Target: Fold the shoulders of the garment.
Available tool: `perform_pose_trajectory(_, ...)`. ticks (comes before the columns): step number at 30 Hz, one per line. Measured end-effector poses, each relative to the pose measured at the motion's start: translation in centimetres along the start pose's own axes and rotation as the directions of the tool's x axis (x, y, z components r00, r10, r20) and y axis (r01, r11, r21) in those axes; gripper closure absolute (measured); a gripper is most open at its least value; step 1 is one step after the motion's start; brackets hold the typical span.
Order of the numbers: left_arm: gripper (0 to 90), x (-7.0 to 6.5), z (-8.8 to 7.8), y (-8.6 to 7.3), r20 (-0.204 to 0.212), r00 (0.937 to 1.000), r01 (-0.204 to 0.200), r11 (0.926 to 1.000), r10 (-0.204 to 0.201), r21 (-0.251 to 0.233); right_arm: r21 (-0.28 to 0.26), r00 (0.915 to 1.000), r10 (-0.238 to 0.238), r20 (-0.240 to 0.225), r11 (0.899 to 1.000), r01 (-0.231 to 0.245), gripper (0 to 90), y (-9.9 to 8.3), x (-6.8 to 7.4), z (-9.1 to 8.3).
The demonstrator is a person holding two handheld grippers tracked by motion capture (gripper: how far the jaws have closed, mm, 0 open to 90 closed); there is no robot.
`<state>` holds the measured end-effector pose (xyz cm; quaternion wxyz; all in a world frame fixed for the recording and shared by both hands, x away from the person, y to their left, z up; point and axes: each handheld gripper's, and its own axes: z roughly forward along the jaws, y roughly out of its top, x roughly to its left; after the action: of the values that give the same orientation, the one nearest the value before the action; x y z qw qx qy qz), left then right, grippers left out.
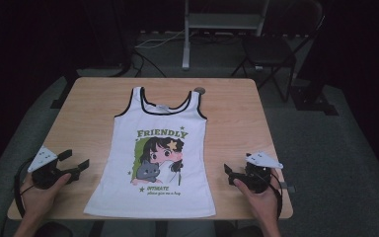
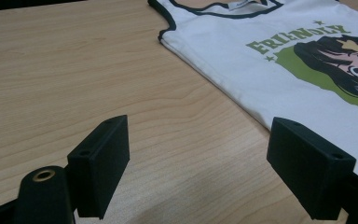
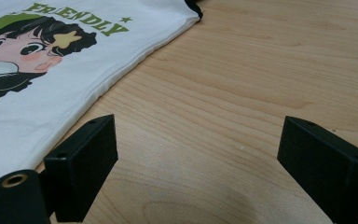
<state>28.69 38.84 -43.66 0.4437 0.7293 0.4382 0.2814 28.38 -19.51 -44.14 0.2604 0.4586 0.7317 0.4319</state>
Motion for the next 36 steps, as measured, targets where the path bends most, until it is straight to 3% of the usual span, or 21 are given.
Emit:
perform_pose_trajectory(23, 20.4, 0.2, 0.8, 0.5, 0.004, 1.0000, 0.004, 1.0000, -0.005, 0.003, 0.006, 1.0000, 0.005, -0.001, 1.000, -0.005, 11.2, 0.0, 0.0, 0.0)
perform_pose_trajectory(31, 20.4, 1.5, 3.6, 3.4, 0.015, 0.9999, -0.009, 0.9999, 0.009, 0.015, 0.006, 0.9999, 0.010, -0.004, 1.000, -0.010, 11.2, 0.0, -0.1, 0.0)
perform_pose_trajectory(36, 20.4, 2.9, 6.8, 6.5, 0.033, 0.9994, -0.011, 0.9987, 0.010, 0.049, 0.008, 0.9999, 0.011, -0.011, 1.000, -0.011, 11.2, 0.0, -0.1, 0.0)
